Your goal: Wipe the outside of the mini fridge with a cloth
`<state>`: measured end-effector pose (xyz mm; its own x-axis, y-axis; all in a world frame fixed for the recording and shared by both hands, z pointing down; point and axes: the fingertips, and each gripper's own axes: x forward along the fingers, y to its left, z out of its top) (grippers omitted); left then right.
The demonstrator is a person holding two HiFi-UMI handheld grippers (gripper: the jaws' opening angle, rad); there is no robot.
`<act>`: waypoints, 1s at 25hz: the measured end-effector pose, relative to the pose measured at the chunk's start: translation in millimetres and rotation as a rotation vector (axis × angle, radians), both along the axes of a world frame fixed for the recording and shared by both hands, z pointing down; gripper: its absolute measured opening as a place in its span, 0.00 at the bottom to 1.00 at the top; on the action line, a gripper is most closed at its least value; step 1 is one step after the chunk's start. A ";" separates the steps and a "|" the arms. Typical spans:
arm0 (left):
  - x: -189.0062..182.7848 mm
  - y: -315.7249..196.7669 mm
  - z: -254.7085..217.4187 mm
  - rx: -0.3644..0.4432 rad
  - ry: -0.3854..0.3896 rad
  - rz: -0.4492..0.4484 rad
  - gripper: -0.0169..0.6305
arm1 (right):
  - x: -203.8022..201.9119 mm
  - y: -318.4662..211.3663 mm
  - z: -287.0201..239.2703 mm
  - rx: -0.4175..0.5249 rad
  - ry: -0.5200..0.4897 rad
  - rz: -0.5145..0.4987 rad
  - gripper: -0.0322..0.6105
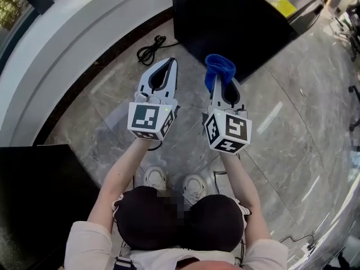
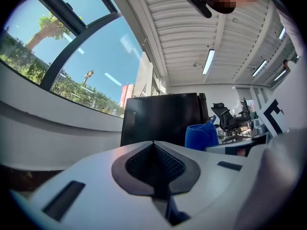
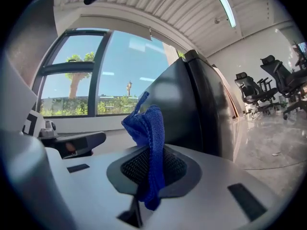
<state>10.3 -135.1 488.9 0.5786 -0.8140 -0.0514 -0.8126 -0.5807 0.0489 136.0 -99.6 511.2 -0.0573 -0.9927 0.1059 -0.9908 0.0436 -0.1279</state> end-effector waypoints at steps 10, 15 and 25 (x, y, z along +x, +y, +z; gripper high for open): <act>-13.0 -55.9 19.9 -0.014 0.007 -0.042 0.03 | -33.9 -54.5 23.6 -0.067 0.058 -0.141 0.15; -27.5 -90.4 -69.9 0.028 0.022 -0.085 0.03 | -37.1 -86.8 -53.8 -0.060 0.071 -0.169 0.15; -56.6 -80.4 -419.2 -0.028 0.013 -0.167 0.03 | -54.2 -87.4 -408.2 -0.088 0.059 -0.192 0.15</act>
<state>-46.3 -215.5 69.7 0.4345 -0.9000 -0.0340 -0.8970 -0.4358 0.0741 81.9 -187.0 103.0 -0.2359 -0.9509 0.2001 -0.9712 0.2238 -0.0818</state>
